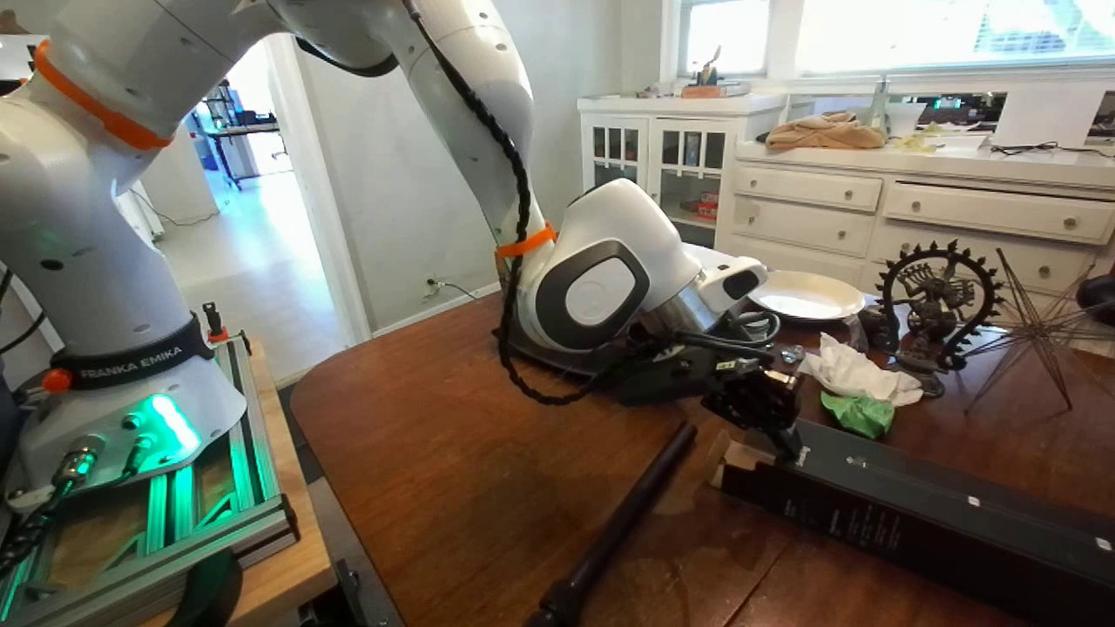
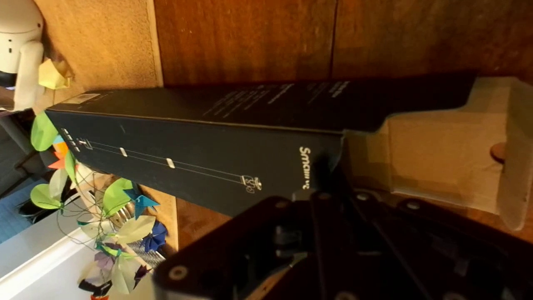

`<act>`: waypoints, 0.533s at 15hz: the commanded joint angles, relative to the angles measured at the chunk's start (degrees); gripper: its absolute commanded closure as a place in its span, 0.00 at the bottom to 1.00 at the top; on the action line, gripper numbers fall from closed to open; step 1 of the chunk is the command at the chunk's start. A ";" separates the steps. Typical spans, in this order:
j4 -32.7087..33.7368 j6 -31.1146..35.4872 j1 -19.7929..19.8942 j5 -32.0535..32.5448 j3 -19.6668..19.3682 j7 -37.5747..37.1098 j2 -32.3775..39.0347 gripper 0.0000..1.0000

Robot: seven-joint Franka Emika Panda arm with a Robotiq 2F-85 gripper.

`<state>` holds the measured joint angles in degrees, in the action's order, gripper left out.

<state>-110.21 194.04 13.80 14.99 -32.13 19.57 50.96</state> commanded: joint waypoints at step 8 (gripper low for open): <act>-1.48 -1.85 12.13 6.01 13.38 3.53 -5.57 0.99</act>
<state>-110.45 192.47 23.38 18.99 -21.76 22.57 46.50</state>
